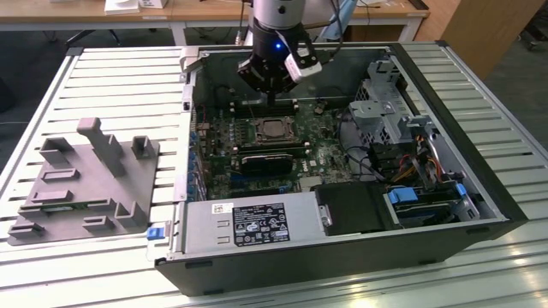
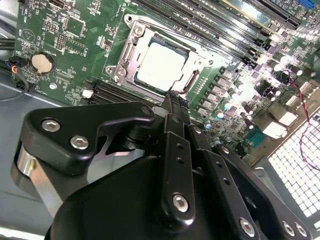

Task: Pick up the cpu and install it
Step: 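Install the first cpu locking lever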

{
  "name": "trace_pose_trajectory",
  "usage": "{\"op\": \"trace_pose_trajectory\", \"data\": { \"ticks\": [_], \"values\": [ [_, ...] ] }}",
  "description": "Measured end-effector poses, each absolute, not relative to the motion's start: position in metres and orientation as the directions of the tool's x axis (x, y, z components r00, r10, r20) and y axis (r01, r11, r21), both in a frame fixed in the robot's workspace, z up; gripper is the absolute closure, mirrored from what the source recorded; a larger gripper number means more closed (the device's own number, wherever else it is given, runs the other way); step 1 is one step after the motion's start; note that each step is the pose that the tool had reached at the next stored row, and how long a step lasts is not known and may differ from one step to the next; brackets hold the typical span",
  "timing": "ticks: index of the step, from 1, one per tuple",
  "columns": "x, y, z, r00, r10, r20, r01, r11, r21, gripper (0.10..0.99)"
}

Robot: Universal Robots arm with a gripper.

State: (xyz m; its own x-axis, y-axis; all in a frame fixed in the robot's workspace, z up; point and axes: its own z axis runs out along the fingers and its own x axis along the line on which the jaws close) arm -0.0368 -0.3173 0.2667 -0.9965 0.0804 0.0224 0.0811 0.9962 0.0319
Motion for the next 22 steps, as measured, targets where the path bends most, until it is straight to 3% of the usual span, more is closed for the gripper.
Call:
{"op": "trace_pose_trajectory", "data": {
  "ticks": [22],
  "values": [
    [-0.076,-0.318,0.264,-1.000,0.028,0.004,0.028,0.999,0.032,0.980]
  ]
}}
